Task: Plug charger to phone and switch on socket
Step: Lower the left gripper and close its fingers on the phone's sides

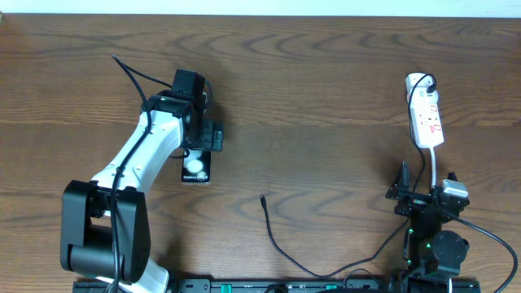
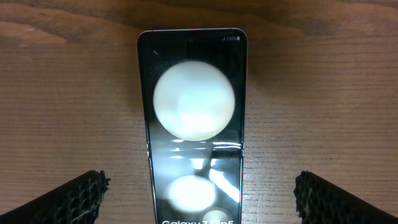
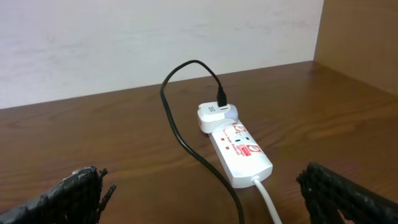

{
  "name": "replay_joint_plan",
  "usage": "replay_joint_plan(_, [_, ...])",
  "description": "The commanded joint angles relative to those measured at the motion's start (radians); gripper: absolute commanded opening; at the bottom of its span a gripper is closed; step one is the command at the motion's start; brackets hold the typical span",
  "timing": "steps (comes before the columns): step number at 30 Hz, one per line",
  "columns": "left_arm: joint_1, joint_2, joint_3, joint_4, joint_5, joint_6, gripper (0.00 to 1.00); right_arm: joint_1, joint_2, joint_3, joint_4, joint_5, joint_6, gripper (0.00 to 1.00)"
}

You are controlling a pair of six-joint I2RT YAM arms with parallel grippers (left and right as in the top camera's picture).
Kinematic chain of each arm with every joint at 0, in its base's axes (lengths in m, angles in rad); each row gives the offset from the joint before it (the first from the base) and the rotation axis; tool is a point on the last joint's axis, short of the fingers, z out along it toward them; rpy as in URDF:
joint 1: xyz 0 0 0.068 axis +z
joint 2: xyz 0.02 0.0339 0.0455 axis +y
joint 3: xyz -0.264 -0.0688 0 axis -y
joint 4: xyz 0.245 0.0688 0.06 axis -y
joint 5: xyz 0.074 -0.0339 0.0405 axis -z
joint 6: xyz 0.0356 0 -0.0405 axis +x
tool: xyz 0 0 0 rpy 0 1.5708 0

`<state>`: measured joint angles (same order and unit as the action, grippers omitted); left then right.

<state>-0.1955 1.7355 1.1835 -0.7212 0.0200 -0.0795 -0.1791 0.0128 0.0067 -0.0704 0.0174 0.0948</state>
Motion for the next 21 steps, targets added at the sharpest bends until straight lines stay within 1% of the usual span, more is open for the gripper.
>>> replay_joint_plan(1, [0.004,0.026,-0.004,-0.002,-0.006,-0.018,0.98,-0.004,-0.004,-0.001,-0.004,0.006,-0.006,0.99])
replay_joint_plan(5, [0.004,0.074,-0.004,0.007,-0.016,-0.038,0.98,-0.004,-0.004,-0.001,-0.004,0.006,-0.006,0.99])
replay_joint_plan(21, [0.004,0.122,-0.004,0.010,-0.032,-0.038,0.98,-0.004,-0.004,-0.001,-0.004,0.006,-0.006,0.99])
